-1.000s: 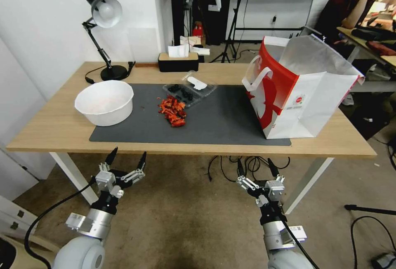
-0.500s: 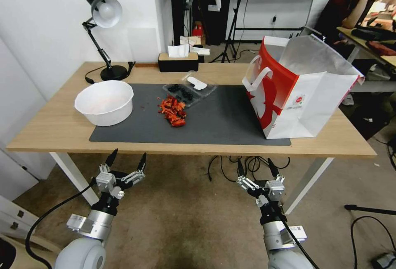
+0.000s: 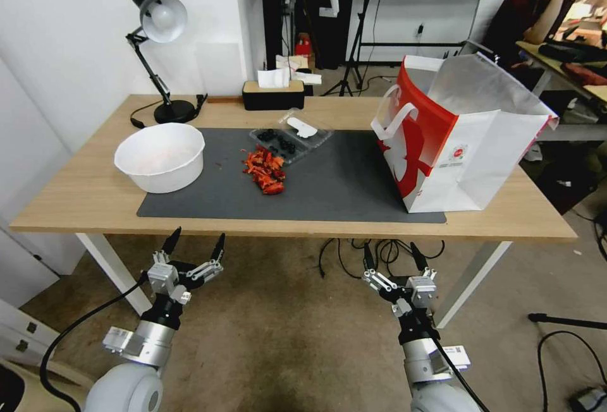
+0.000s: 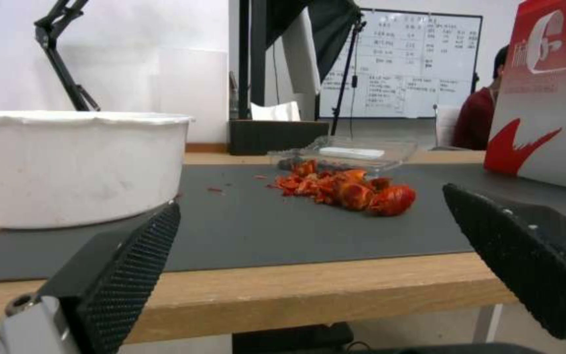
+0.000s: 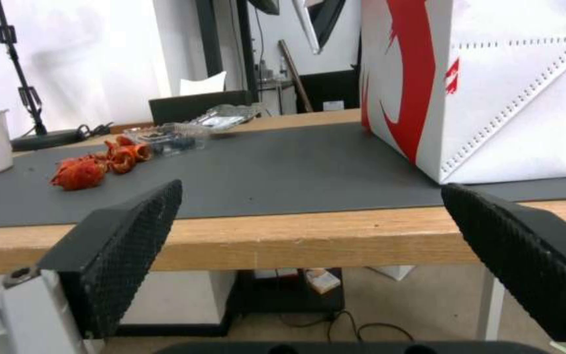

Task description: Pick up the trash from the table and place it into the takeout bag.

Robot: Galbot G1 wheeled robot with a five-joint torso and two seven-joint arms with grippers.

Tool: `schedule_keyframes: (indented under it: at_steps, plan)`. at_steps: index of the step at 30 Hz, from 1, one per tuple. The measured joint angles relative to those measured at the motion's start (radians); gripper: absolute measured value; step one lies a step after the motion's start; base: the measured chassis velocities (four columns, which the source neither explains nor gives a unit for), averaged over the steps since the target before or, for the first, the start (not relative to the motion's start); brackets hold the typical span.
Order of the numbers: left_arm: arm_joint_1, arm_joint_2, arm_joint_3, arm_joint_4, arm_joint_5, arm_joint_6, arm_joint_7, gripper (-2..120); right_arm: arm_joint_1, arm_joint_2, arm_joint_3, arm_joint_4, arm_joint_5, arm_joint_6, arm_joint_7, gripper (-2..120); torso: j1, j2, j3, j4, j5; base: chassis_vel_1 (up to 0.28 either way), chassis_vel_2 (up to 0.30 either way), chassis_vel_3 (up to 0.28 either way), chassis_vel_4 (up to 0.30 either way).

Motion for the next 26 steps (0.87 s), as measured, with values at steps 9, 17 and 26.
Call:
schedule_keyframes:
  at_steps: [9, 17, 26]
  plan:
    - [0.0, 0.0, 0.001, 0.0, 0.0, 0.0, 0.0, 100, 0.0, 0.0, 0.0, 0.0, 0.0, 0.0, 0.0, 100, 0.0, 0.0, 0.0, 0.0, -0.0001, 0.0, 0.0, 0.0, 0.0]
    - [0.0, 0.0, 0.001, 0.0, 0.0, 0.001, 0.0, 100, 0.0, 0.0, 0.0, 0.0, 0.0, 0.0, 0.0, 100, 0.0, 0.0, 0.0, 0.0, 0.0, 0.0, 0.0, 0.0, 0.0]
    - [0.0, 0.0, 0.001, 0.0, 0.0, 0.001, 0.0, 100, 0.0, 0.0, 0.0, 0.0, 0.0, 0.0, 0.0, 100, 0.0, 0.0, 0.0, 0.0, 0.0, 0.0, 0.0, 0.0, 0.0]
